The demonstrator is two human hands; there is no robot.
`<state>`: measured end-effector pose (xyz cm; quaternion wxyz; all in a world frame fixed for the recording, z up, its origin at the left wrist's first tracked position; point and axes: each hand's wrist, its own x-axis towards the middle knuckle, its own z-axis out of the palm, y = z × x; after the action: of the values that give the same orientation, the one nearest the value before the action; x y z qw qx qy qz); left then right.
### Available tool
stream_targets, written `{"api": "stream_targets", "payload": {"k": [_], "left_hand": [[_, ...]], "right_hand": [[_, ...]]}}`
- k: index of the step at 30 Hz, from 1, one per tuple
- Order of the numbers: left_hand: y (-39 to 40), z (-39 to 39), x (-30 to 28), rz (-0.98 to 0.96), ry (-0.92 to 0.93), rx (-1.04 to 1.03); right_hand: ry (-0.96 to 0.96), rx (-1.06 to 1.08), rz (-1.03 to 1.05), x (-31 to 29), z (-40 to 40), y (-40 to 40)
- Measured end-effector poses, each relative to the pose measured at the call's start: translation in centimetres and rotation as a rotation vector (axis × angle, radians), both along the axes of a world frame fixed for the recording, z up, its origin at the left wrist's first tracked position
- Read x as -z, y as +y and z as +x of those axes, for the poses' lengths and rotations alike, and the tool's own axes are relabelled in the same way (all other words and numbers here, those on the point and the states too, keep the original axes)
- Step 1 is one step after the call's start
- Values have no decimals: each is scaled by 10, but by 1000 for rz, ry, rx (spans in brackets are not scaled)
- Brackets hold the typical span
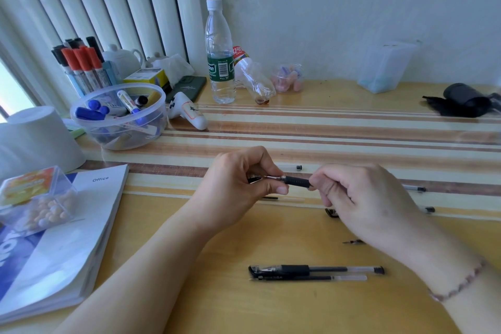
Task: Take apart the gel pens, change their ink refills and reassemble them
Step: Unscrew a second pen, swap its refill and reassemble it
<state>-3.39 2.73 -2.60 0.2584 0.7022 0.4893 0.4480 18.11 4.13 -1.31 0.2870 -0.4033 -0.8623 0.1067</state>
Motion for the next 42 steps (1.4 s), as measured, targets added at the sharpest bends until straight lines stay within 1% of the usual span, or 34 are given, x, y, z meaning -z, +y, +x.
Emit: {"api": "stream_targets", "payload": {"k": [2, 9, 13, 14, 15, 17, 19, 20, 23, 24, 28, 32, 37, 42], "left_hand": [[0, 0, 1, 1, -7, 4], [0, 0, 1, 54, 57, -17], [-1, 0, 1, 97, 75, -7], [-1, -1, 0, 95, 84, -6], [-1, -2, -1, 83, 95, -17], [1, -9, -2, 5, 87, -29], [3, -15, -2, -98, 5, 6], [4, -17, -2, -115, 5, 16], [3, -17, 0, -87, 168, 44], [3, -16, 1, -97, 187, 65], [4, -14, 3, -129, 163, 88], [4, -13, 3, -110, 120, 89], [1, -7, 1, -88, 168, 86], [-3, -1, -1, -47, 185, 103]], "right_hand": [[33, -11, -52, -2, 0, 0], [10, 51, -19, 1, 0, -1], [39, 39, -187, 3, 0, 1], [46, 36, -201, 2, 0, 2], [38, 44, -174, 2, 2, 3], [-18, 100, -36, 0, 5, 4], [-22, 155, 49, -2, 6, 5], [6, 169, 57, -3, 5, 5], [59, 161, 77, -2, 5, 6], [57, 153, 80, -1, 4, 6], [16, 156, 74, 1, 4, 7], [21, 146, 82, 2, 4, 7], [51, 68, 99, 1, 2, 4], [93, 59, 115, 3, 0, 3]]}}
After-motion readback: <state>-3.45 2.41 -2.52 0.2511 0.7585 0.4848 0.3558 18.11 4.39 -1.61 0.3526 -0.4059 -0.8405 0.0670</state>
